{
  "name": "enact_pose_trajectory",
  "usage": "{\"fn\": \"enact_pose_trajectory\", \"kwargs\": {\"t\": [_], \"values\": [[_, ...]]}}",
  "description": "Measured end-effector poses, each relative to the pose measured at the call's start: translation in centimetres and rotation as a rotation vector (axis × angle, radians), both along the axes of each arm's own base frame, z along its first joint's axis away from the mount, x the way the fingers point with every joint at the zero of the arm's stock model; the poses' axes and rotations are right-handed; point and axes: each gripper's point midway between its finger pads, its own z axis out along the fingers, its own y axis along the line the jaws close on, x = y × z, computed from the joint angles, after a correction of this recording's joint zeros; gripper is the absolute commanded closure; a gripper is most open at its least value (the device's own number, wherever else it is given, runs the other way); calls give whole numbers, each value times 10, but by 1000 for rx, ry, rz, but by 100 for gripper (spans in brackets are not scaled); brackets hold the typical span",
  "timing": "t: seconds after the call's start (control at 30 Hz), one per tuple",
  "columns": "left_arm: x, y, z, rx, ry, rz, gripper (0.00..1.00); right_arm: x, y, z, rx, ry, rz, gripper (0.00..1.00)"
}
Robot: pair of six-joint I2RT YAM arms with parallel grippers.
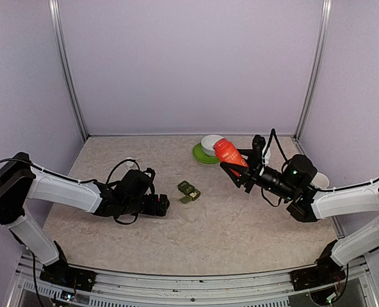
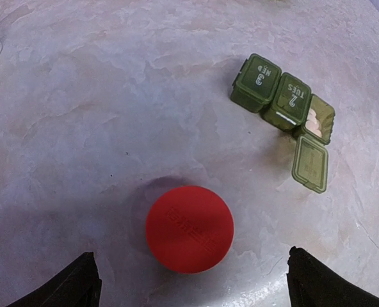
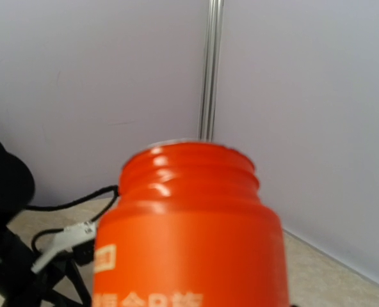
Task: Sort the pills into containers
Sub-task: Pick up the lid of the pill bottle from the center of the board.
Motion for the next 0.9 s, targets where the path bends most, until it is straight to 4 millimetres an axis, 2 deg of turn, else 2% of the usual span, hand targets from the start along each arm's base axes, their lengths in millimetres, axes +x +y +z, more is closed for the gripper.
{"fn": "enact_pose_trajectory", "kwargs": {"t": [0.3,0.47,0.53,0.9], "values": [[8,-7,-22,81,16,11,4,0,0,-2,-5,7,-1,79],[13,-17,-29,143,1,4,14,0,0,-3,-6,8,-1,78],[13,-19,-32,160,-2,-1,21,0,0,-3,-6,8,-1,78],[8,-11,-41,230,4,4,23,1,1,-7,-16,19,-1,78]]}}
